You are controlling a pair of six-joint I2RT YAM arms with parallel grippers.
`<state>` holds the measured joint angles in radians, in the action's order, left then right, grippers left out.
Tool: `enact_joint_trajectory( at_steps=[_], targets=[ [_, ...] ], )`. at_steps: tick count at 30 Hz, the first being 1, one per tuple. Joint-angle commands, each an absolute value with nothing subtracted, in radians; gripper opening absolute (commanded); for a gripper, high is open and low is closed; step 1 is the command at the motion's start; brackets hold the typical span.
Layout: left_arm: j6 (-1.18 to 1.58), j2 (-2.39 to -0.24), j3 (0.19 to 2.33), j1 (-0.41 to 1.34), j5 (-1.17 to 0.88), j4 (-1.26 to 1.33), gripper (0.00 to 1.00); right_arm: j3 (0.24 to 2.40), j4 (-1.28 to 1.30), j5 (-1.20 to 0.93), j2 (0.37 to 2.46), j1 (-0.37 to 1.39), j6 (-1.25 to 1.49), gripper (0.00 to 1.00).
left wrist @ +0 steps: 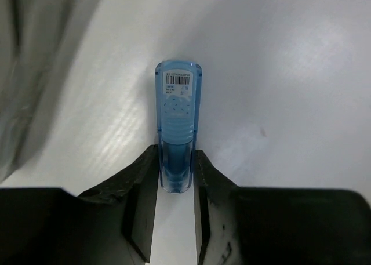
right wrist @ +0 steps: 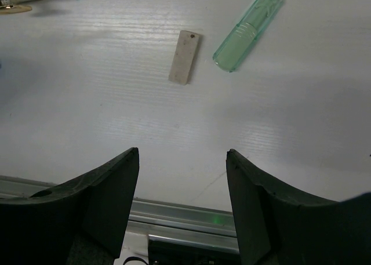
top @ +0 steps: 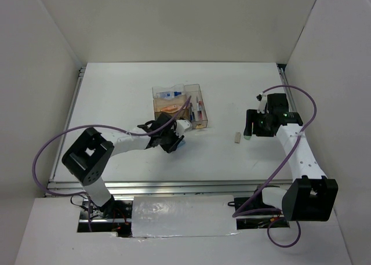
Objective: Sort the stationery into containers
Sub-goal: Grab a piece of stationery with the left arm, then place the stationery into the container
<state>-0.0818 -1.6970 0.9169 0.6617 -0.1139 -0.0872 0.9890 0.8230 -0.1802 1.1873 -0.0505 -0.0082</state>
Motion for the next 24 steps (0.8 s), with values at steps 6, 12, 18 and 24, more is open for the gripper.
enact_joint_trajectory(
  at_steps=[6,12,18,24],
  targets=[
    [-0.144,-1.618,1.082,0.724,-0.297,-0.291,0.04,0.999,0.819,-0.204,1.181,-0.058,-0.002,0.68],
    [-0.311,-1.618,1.352,0.651,-0.246,-0.463,0.0,0.997,0.818,-0.206,1.189,-0.058,-0.002,0.68],
    [-0.607,-1.802,1.699,0.52,-0.279,-0.685,0.0,1.011,0.819,-0.213,1.226,-0.058,-0.002,0.68],
    [-0.729,-2.05,2.055,0.397,-0.353,-0.877,0.01,1.031,0.827,-0.204,1.252,-0.057,-0.003,0.68]
  ],
)
